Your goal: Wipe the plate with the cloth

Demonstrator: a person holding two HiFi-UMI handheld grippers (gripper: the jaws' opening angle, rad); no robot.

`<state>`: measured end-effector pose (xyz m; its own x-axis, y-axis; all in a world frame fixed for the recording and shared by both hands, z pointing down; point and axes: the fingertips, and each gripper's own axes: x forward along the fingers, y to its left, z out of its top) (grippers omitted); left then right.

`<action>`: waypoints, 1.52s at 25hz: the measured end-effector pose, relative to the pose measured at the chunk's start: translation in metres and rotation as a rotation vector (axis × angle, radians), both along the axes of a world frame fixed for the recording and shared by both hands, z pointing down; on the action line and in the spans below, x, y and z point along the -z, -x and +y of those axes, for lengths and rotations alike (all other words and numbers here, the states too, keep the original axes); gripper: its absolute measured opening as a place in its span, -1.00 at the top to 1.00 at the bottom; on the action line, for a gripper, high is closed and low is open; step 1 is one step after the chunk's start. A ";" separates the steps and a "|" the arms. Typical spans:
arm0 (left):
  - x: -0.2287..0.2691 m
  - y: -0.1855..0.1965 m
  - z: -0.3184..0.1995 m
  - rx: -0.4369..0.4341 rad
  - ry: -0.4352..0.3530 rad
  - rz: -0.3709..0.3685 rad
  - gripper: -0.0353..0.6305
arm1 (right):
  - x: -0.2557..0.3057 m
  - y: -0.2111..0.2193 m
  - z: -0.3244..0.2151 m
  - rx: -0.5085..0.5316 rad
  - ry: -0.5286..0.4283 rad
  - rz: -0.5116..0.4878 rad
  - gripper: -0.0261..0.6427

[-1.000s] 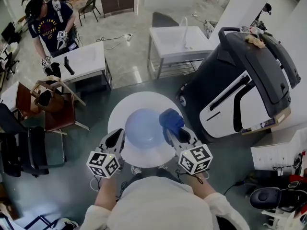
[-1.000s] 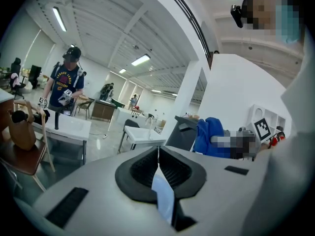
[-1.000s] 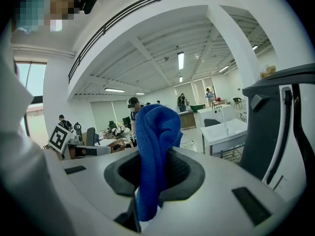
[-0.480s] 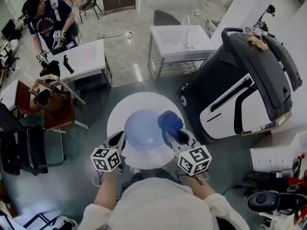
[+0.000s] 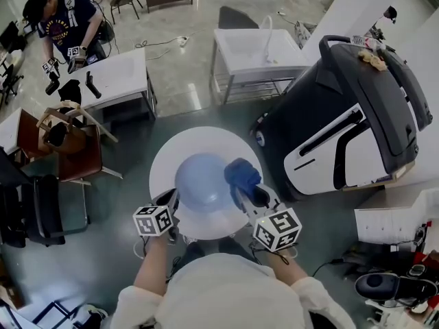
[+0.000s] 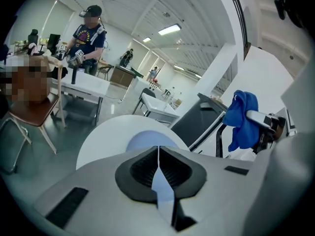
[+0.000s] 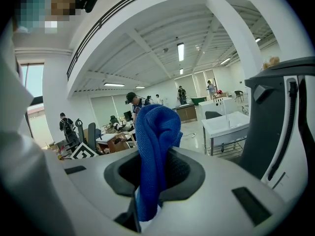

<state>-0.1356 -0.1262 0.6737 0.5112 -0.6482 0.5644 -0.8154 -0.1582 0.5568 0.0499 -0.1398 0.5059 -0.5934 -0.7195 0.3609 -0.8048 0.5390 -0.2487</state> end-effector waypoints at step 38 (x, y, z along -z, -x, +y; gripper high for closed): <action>-0.125 -0.008 0.005 0.181 0.385 0.080 0.32 | -0.024 -0.013 0.000 0.017 0.076 0.028 0.65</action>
